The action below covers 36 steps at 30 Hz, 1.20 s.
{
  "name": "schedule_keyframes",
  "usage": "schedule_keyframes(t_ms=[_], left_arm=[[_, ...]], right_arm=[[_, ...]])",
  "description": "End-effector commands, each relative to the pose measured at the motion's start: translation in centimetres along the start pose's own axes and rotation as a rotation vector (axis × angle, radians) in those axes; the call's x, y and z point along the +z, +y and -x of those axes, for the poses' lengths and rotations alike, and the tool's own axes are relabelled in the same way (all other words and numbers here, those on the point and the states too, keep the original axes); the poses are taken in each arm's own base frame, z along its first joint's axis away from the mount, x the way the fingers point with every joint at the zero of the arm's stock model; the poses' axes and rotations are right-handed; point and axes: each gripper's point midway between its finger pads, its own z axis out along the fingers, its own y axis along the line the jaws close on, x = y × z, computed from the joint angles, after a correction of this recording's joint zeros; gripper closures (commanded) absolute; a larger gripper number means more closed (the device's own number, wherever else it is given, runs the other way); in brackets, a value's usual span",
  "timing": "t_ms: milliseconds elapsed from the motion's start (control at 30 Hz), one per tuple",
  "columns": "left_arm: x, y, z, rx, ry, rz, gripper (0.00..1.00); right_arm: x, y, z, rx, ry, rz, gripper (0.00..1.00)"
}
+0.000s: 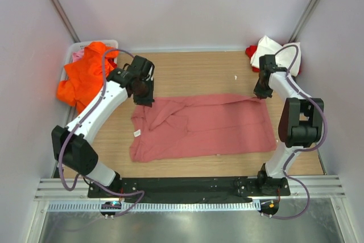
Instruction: Fold and stack the t-shirts
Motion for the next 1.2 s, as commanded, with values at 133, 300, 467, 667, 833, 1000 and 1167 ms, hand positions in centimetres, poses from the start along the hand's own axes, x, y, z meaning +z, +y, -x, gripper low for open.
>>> schedule_keyframes(t_ms=[133,300,467,667,833,1000,1167], left_arm=[[-2.3,0.5,-2.5,-0.024,-0.040,-0.006,1.00],[-1.0,0.9,-4.4,-0.045,-0.013,0.006,0.85],[2.2,1.3,-5.7,-0.071,0.006,0.055,0.45],[6.6,1.9,-6.6,-0.050,0.073,0.115,0.47],[9.6,2.1,-7.5,-0.034,0.128,0.153,0.48],[11.4,3.1,-8.2,-0.019,0.163,0.215,0.49],[12.7,3.2,-8.9,-0.013,0.196,0.241,0.53]], right_arm=[[-2.3,-1.7,-0.1,0.050,-0.083,-0.015,0.99],[-2.3,-1.8,-0.7,0.045,-0.074,-0.011,0.99],[-1.8,-1.3,-1.2,0.043,-0.055,0.009,0.99],[-1.6,-1.0,-1.2,0.036,-0.049,0.023,0.99],[-1.4,-0.7,-1.2,0.035,-0.046,0.037,0.99],[-1.5,-0.5,-1.0,0.036,-0.053,0.047,0.99],[-2.0,-0.3,-0.9,0.039,-0.061,0.067,0.99]])
